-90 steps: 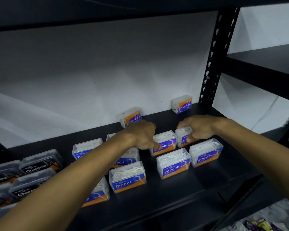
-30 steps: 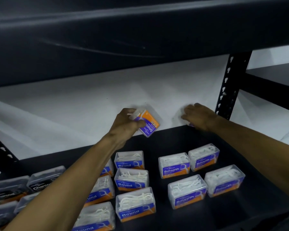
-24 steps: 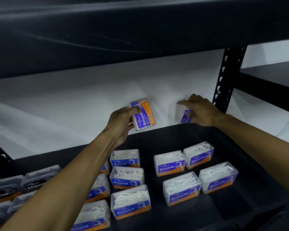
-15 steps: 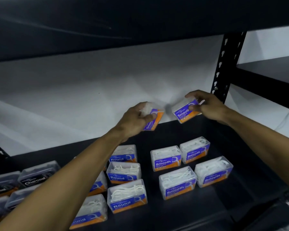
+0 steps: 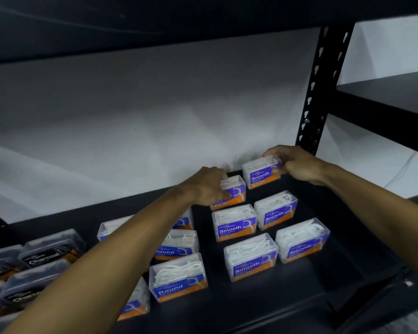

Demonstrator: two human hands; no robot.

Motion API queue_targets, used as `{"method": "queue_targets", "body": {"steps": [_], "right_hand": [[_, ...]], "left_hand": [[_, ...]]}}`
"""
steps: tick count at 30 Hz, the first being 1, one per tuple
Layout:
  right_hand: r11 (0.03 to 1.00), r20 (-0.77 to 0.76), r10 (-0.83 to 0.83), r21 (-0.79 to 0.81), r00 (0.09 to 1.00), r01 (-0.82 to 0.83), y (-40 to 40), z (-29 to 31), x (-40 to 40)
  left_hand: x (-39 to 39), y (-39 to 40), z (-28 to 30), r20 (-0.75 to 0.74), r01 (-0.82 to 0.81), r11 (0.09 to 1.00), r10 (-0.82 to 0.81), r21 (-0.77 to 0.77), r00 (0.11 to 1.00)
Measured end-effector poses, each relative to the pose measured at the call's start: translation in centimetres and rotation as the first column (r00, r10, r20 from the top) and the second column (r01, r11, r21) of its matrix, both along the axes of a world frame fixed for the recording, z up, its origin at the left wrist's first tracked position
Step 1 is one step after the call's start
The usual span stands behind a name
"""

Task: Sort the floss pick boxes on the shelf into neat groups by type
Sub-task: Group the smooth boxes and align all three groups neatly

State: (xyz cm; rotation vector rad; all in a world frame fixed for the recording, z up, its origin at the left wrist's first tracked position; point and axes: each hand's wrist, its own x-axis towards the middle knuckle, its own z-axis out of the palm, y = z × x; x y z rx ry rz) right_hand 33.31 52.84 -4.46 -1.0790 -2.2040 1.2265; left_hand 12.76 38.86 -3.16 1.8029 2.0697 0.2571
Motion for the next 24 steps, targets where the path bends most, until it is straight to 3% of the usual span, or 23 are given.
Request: {"method": "queue_targets", "body": {"steps": [24], "right_hand": [[0.991,0.081,0.056,-0.125,0.995,-0.045,-0.1,-2.3,0.4]], "left_hand": [[-0.3,0.1,-1.0,-0.022,0.015,0.996,-0.017,-0.085,1.000]]}}
